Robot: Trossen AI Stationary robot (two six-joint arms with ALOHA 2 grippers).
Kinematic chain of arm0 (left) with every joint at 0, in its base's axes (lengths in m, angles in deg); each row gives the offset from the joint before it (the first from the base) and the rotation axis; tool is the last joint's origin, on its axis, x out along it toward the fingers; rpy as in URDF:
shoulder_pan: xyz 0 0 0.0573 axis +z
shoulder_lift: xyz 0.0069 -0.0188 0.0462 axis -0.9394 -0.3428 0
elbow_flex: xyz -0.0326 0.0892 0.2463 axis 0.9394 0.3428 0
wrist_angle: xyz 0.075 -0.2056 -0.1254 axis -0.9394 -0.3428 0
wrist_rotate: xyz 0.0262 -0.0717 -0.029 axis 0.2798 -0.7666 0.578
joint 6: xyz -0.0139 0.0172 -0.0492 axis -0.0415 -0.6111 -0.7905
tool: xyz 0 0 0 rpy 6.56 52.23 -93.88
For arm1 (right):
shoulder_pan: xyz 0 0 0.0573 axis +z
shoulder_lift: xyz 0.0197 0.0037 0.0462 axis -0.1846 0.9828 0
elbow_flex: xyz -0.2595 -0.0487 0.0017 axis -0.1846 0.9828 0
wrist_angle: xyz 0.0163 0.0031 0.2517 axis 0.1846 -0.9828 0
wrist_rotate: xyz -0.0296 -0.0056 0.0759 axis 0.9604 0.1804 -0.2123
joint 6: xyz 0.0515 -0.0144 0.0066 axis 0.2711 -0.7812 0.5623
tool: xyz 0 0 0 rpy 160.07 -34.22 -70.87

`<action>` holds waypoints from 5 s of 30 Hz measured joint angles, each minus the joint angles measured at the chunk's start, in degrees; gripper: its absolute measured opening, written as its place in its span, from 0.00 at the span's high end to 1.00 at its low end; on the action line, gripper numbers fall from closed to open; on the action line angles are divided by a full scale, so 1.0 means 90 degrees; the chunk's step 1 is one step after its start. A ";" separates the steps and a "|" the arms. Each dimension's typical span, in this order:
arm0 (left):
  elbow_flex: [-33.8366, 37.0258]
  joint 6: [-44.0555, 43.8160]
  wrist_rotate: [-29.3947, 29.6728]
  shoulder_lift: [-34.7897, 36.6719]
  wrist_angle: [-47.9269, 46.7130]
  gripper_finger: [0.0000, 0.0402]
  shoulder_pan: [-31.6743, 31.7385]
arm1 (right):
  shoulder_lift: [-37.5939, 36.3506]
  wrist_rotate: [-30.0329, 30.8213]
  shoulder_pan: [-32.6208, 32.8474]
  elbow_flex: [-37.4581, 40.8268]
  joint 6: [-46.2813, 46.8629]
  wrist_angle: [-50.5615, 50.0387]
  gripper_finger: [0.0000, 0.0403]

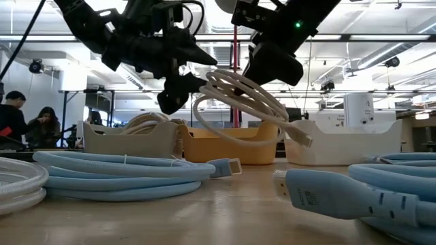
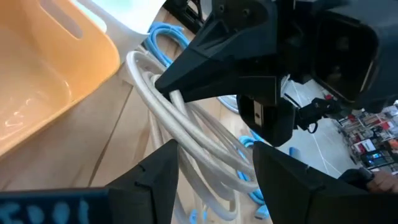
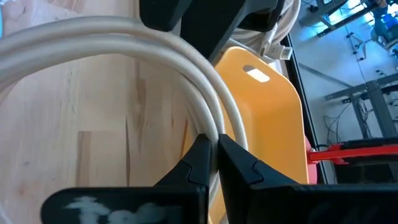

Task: Sort HDMI cables
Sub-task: Put the brown hdmi cable into the gray bin, then put the middle left blue hdmi cable into the orange bin

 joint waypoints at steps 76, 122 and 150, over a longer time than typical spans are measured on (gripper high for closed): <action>-0.0030 0.2266 0.1645 0.5110 -0.5313 0.92 0.0979 | -0.1153 -0.0176 0.0636 0.0043 0.0419 0.0346 0.73; 0.1332 0.3173 0.2182 0.4148 -0.6360 0.72 0.3169 | -0.1134 -0.0180 0.0595 0.0073 0.0359 0.0351 0.79; -0.0010 0.3434 0.1798 0.4645 -0.6947 0.57 0.3125 | -0.1098 -0.0538 0.0595 0.0469 0.1486 0.0296 0.58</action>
